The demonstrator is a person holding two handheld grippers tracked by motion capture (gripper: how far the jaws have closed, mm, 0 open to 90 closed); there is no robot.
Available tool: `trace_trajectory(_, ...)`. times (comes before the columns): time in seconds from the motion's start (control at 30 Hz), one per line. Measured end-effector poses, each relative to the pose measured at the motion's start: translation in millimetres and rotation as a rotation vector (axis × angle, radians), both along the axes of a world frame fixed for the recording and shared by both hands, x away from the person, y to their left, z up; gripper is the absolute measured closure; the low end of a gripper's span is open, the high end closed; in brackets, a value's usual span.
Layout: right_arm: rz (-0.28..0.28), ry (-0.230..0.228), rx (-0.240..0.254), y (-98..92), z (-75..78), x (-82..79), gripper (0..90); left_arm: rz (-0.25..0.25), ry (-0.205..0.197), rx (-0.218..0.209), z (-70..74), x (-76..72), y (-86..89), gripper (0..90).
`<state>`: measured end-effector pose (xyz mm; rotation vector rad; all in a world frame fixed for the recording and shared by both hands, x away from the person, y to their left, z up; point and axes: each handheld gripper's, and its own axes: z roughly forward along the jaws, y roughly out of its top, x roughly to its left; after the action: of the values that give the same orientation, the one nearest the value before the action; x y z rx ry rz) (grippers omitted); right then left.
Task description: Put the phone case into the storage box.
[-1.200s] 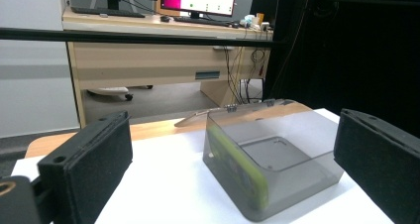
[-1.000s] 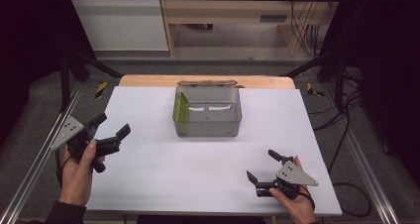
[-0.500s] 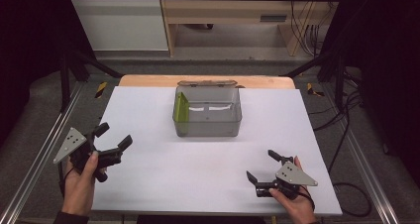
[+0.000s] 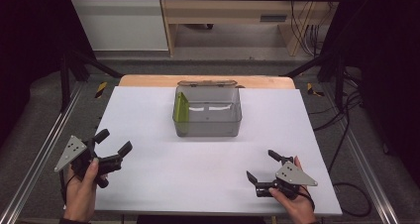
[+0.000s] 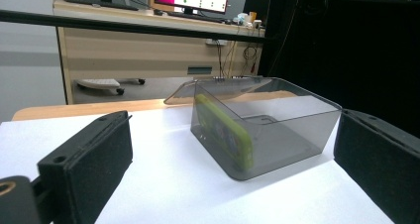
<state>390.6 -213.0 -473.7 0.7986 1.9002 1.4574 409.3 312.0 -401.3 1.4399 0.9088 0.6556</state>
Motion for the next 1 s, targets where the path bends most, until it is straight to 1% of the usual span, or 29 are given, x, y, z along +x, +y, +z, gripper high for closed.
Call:
trace_trajectory(0.27,0.0,-0.003,-0.003,-0.1,-0.2,-0.5,1.8,-0.006,0.001,0.001,-9.7,-3.4,-2.4,1.5)
trace_trajectory(0.5,0.002,-0.002,-0.007,0.2,-0.5,-0.2,1.9,-0.013,0.008,0.013,-18.2,-5.5,-6.8,1.5)
trace_trajectory(0.63,0.002,-0.001,-0.008,0.2,-0.5,-0.4,1.9,-0.013,0.006,0.039,-22.1,-7.2,-9.0,1.5)
trace_trajectory(0.77,0.002,-0.002,-0.009,0.2,-0.7,-0.4,1.9,-0.027,0.012,0.044,-25.9,-7.7,-11.7,1.5)
trace_trajectory(0.8,0.002,-0.001,-0.007,0.3,-0.6,-0.6,1.9,-0.028,0.013,0.053,-26.5,-7.9,-12.0,1.5)
trace_trajectory(0.93,0.004,-0.006,-0.007,-0.1,-0.4,-0.3,2.0,-0.033,0.009,0.051,-28.9,-8.5,-15.1,1.5)
trace_trajectory(1.0,0.003,-0.006,-0.005,-0.1,-0.4,-0.4,2.0,-0.038,0.009,0.059,-30.1,-8.8,-16.2,1.5)
